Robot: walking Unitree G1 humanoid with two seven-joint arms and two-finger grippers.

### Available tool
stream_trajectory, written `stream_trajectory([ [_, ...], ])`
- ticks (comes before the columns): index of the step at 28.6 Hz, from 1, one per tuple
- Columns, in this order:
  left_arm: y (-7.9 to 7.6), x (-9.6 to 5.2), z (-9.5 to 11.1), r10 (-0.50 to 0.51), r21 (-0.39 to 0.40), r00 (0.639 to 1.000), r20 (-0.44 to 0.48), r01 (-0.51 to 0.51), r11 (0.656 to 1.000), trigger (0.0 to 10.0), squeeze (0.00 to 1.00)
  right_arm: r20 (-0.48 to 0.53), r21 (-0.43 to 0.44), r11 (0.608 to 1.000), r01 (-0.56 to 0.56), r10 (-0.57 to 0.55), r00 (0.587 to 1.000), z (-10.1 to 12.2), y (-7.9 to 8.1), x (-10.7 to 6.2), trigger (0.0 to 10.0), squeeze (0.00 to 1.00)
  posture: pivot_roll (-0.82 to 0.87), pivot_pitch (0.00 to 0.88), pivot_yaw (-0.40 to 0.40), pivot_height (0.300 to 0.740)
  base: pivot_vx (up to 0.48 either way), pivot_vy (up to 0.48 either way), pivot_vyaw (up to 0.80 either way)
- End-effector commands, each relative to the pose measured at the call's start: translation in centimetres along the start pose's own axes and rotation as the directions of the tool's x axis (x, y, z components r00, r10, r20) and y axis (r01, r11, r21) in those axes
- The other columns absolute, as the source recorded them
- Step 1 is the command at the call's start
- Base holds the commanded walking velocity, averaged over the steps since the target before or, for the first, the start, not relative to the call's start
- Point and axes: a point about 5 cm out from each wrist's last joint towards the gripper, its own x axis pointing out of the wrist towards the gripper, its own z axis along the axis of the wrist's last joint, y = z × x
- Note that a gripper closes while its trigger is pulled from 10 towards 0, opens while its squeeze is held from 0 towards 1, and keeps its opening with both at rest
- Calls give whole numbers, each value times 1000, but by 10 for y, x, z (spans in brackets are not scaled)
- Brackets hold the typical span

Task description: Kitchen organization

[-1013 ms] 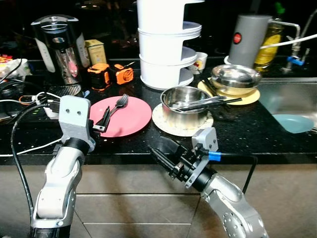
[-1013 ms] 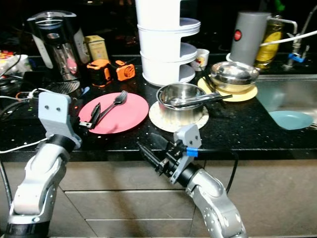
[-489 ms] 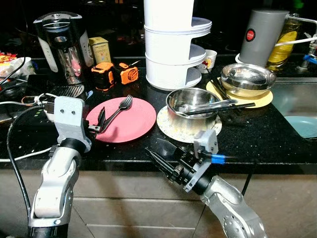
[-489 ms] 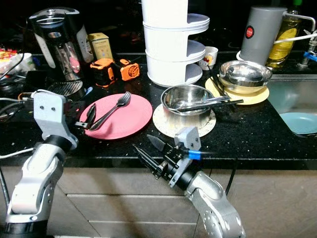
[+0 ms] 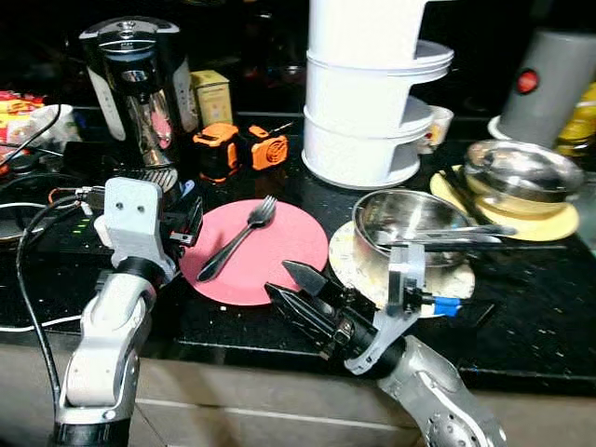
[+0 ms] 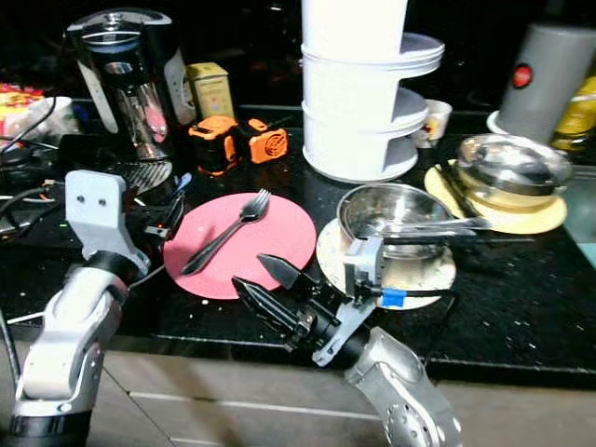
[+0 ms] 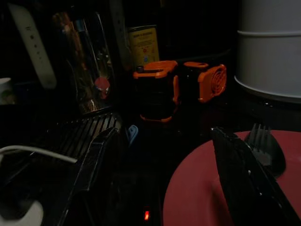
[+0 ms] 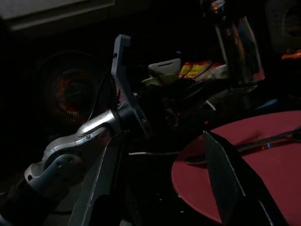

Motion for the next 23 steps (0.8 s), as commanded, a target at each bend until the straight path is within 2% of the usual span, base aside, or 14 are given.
stream_trajectory([
  [1, -6, 0, -4, -42, -22, 999, -28, 41, 999, 10000, 0, 1, 9, 1000, -10, 10, 1000, 2, 1, -1, 10000, 0, -7, 0, 33, 740, 0, 0, 0],
  [7, -12, -1, -7, -96, -36, 993, -62, 94, 995, 10000, 0, -6, 17, 1000, -18, 18, 1000, 2, 2, -2, 10000, 0, -6, 0, 32, 740, 0, 0, 0],
  [10, -12, 1, -15, -126, -45, 980, -154, 121, 992, 10000, 0, -14, 22, 999, -24, 24, 1000, 3, 3, -2, 10000, 0, -4, 0, 31, 740, 0, 0, 0],
  [13, -7, 3, -17, -108, 0, 975, -192, 110, 994, 10000, 0, -18, 24, 999, -24, 24, 1000, 2, 3, -2, 10000, 0, -4, 0, 29, 740, 0, 0, 0],
  [14, 0, 6, -18, -81, 78, 971, -225, 101, 992, 10000, 0, -28, 22, 1000, -21, 21, 999, 1, 2, -3, 10000, 0, -3, 0, 29, 740, 0, 0, 0],
  [16, 2, 7, -18, -74, 102, 969, -235, 101, 990, 10000, 0, -30, 22, 1000, -20, 20, 999, 1, 2, -3, 10000, 0, -4, 0, 30, 740, 0, 0, 0],
  [21, 5, 10, -17, -83, 104, 967, -239, 110, 988, 10000, 0, -35, 21, 1000, -17, 18, 999, 1, 2, -3, 10000, 0, -5, 0, 28, 740, 0, 0, 0],
  [23, 2, 13, -16, -120, 96, 962, -246, 147, 984, 10000, 0, -43, 19, 1000, -12, 13, 999, 0, 2, -3, 10000, 0, -5, 0, 24, 740, 0, 0, 0],
])
